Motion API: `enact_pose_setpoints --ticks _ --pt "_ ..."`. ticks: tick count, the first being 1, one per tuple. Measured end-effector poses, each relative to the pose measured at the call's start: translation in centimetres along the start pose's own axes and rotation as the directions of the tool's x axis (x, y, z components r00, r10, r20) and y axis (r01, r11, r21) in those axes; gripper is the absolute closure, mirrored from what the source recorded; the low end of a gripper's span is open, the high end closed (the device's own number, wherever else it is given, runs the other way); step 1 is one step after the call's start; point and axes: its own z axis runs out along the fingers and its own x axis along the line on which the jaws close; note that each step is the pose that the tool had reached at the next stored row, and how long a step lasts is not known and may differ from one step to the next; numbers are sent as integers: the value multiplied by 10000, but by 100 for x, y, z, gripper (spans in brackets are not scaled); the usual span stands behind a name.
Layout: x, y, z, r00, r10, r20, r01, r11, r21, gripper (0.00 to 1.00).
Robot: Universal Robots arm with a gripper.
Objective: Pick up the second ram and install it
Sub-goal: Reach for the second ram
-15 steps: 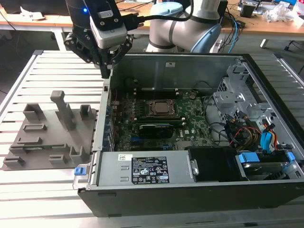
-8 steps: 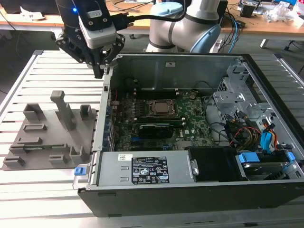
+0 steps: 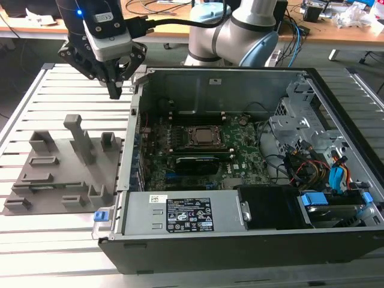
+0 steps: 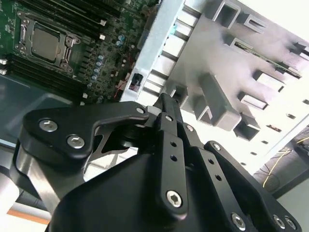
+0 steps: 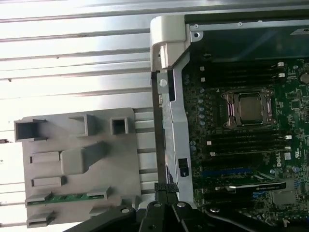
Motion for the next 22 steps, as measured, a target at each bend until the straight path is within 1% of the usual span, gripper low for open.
enact_pose_setpoints --ticks 2,4,10,11,12,14,17,18,19,21,22 --pt "41 -3 -1 10000 -1 0 1 10000 0 89" --pt "106 -8 -2 10000 -2 0 2 10000 -1 89" --pt "247 -19 -3 10000 -1 0 1 10000 0 89" --pt "308 -23 -4 10000 -1 0 1 10000 0 89" --pt "347 -26 -4 10000 -1 0 1 10000 0 89" --pt "453 -34 -6 10000 -1 0 1 10000 0 89" --pt "560 -42 -9 10000 -1 0 1 10000 0 89" --pt "612 -46 -10 10000 0 0 0 10000 0 89" --pt "643 -48 -11 10000 0 0 0 10000 0 89" --pt "758 -57 -13 10000 -2 0 2 10000 0 89" --pt "785 -59 -13 10000 -2 0 2 10000 0 89"
